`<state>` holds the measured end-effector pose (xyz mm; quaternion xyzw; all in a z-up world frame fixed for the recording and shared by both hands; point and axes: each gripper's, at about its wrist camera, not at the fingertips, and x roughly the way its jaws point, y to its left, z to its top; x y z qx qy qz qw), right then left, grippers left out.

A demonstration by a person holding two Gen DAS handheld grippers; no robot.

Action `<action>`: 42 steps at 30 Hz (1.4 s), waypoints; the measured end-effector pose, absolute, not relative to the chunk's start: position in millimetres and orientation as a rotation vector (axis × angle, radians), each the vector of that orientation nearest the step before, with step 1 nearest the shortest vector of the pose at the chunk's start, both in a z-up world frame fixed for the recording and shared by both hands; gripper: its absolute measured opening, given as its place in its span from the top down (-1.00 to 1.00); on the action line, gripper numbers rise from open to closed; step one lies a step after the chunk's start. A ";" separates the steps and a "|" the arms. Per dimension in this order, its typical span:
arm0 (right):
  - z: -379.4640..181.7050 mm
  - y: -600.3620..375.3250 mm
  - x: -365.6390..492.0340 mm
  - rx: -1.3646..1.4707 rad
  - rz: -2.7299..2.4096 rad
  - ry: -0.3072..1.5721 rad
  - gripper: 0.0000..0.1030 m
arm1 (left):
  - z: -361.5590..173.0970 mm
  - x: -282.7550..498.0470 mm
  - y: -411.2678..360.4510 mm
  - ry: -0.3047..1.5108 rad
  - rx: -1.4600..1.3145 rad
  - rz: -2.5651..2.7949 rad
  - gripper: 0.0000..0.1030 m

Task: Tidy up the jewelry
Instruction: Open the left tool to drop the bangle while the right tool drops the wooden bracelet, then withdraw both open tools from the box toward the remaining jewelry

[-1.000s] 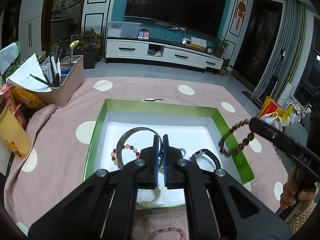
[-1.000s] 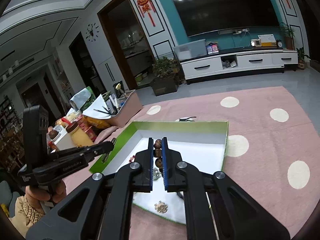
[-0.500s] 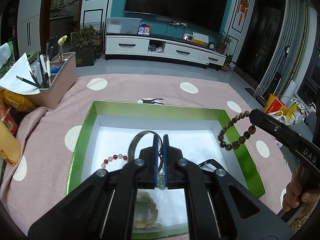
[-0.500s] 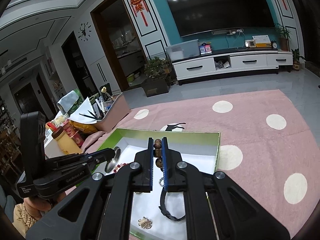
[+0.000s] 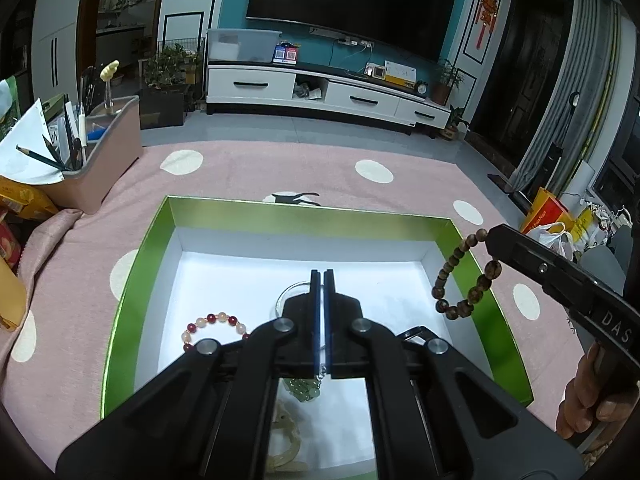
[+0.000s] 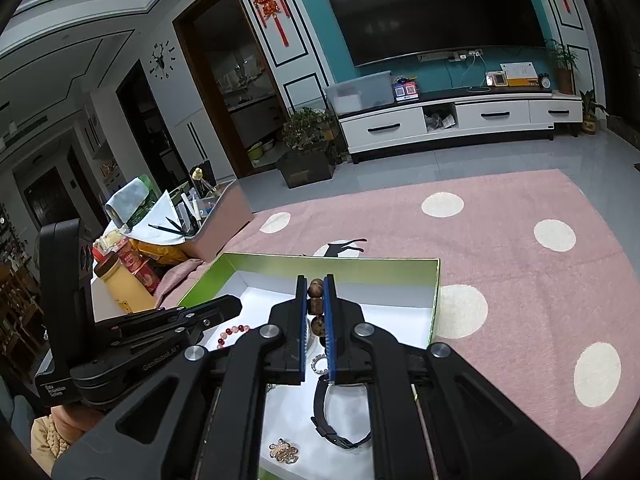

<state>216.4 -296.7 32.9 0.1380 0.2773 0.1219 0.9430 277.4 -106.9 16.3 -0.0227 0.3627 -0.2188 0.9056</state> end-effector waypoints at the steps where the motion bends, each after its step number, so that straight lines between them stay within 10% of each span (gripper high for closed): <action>1: 32.1 -296.4 217.1 0.280 0.247 0.568 0.86 | 16.0 277.6 -107.3 0.751 -0.047 -0.453 0.99; 16: 21.0 -295.2 223.9 0.284 0.231 0.621 0.85 | 10.6 279.8 -110.6 0.789 -0.045 -0.457 0.93; 42: 30.2 -299.6 209.3 0.278 0.168 0.600 0.02 | 23.7 271.0 -98.3 0.754 -0.017 -0.388 -0.62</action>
